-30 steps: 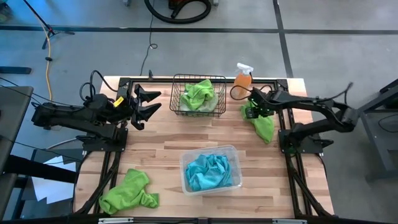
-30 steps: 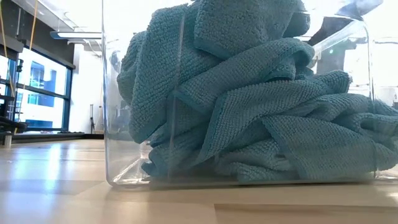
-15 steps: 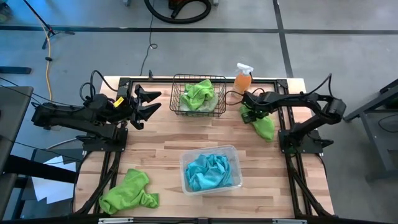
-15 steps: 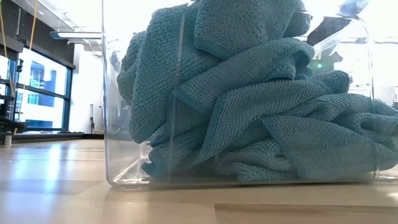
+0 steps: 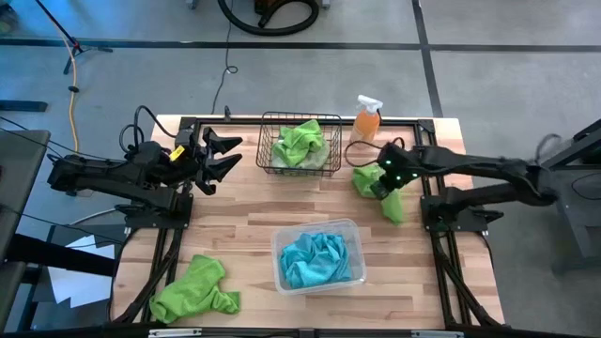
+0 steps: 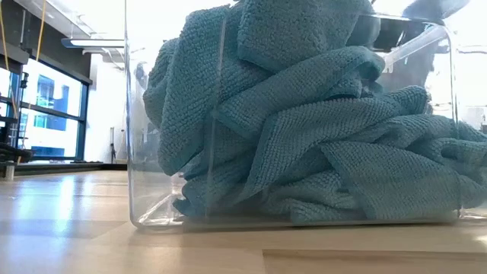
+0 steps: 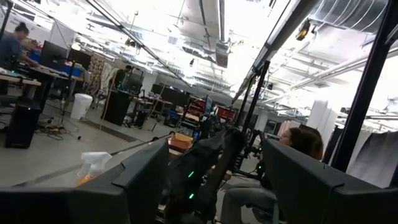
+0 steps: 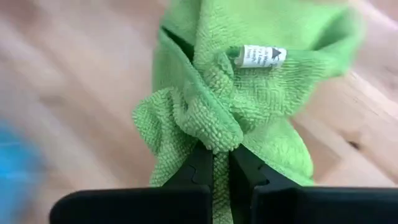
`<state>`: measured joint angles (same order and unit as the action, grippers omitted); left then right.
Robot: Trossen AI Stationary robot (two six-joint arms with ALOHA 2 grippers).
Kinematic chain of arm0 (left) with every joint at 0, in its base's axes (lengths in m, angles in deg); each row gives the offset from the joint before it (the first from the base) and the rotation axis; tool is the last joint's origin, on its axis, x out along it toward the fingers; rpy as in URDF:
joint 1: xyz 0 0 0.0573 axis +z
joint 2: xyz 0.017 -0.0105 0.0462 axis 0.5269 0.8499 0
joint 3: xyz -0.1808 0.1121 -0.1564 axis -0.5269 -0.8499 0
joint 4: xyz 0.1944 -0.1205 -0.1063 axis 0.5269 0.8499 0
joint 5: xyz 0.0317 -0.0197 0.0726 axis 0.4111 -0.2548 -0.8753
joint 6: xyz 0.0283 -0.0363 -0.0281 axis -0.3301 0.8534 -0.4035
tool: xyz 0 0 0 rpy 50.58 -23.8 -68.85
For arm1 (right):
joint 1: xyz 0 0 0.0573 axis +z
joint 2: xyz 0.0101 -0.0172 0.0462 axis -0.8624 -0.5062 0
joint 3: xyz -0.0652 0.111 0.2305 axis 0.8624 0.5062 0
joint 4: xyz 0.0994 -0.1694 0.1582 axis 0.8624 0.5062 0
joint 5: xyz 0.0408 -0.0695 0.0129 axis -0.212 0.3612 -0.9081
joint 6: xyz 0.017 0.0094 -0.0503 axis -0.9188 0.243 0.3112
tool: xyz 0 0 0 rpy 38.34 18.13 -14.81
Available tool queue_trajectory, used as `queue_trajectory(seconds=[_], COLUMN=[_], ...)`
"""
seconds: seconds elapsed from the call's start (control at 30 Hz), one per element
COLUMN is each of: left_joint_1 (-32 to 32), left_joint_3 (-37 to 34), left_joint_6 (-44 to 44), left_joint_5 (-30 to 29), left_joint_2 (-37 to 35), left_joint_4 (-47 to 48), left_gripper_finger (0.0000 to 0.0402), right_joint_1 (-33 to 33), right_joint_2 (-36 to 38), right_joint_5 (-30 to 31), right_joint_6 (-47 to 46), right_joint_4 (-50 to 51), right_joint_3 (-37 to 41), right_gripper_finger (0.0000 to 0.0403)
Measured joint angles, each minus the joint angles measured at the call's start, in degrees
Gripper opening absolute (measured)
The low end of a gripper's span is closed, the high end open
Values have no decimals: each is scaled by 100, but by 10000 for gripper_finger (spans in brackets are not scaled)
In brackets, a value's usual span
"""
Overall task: Sort microfiber towel by color & place in baskets
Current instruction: Put the top green towel into the wire basket
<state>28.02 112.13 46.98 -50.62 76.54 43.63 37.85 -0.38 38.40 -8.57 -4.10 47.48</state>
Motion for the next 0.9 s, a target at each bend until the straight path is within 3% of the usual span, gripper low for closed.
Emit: queue_trajectory(seconds=[0.17,0.33,0.67,0.9], left_joint_1=[0,0,-2,-4], left_joint_3=[0,0,5,7], left_joint_6=[3,-22,0,-359], left_joint_5=[2,85,179,181], left_joint_2=[0,0,155,530], left_joint_4=[7,9,-3,27], left_gripper_finger=[248,248,248,248], right_joint_1=[565,1172,1945,1939], right_joint_2=[1147,1589,813,330], right_joint_5=[-51,-428,-399,-532], right_joint_6=[-122,717,2503,2571], right_joint_4=[-341,-1383,-4910,-5501], right_joint_3=[-476,-964,-1178,-1178], right_gripper_finger=[3,3,3,3])
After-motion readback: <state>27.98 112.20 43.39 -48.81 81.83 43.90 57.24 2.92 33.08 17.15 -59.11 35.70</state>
